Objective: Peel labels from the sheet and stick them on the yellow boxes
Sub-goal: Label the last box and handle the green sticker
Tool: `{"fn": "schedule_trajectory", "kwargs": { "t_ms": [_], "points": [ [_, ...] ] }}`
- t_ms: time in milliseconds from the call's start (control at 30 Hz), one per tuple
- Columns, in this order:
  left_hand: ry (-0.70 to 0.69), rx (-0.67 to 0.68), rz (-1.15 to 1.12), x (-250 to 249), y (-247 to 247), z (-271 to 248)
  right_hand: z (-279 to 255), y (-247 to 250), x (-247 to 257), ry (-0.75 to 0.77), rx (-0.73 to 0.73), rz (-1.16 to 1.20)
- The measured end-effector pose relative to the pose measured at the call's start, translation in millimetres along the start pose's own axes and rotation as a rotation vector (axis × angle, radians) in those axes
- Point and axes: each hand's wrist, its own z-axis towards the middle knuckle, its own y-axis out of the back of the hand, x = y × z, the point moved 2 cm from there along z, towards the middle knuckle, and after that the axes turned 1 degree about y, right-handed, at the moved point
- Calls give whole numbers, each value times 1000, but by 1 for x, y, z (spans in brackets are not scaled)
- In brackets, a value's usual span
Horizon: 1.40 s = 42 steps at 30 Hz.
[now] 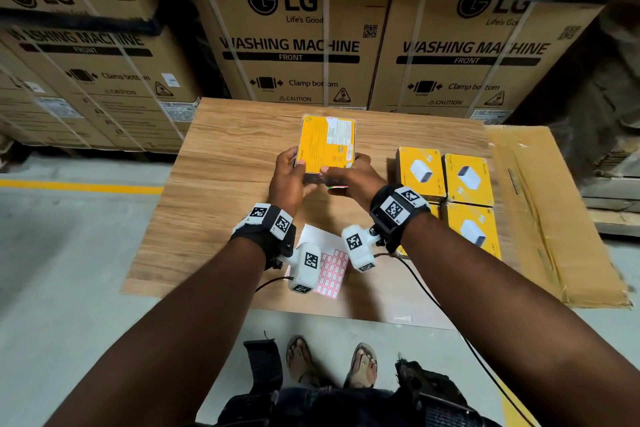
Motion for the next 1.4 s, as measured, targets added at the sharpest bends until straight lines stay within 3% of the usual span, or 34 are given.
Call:
{"fn": "schedule_trajectory", "kwargs": {
  "t_ms": [133, 267, 500, 767, 1000, 1167, 1400],
  "points": [
    [-13, 15, 49, 5, 2, -5, 4, -1, 5, -47, -33, 40],
    [-152, -16, 333, 2, 4, -11, 4, 0, 8, -59, -48, 71],
    [-216, -112, 479, 0, 7, -12, 0, -4, 8, -30, 43, 47],
    [-166, -34, 384, 6, 10, -5, 2, 2, 7, 131, 64, -168],
    [-142, -117, 304, -3, 6, -5, 7, 8, 12, 193, 85, -359],
    [-116, -162, 371, -11, 1, -2, 0, -6, 12, 307, 65, -371],
    [-19, -120, 207, -18, 0, 10, 7, -4, 9, 342, 18, -352]
  ]
}}
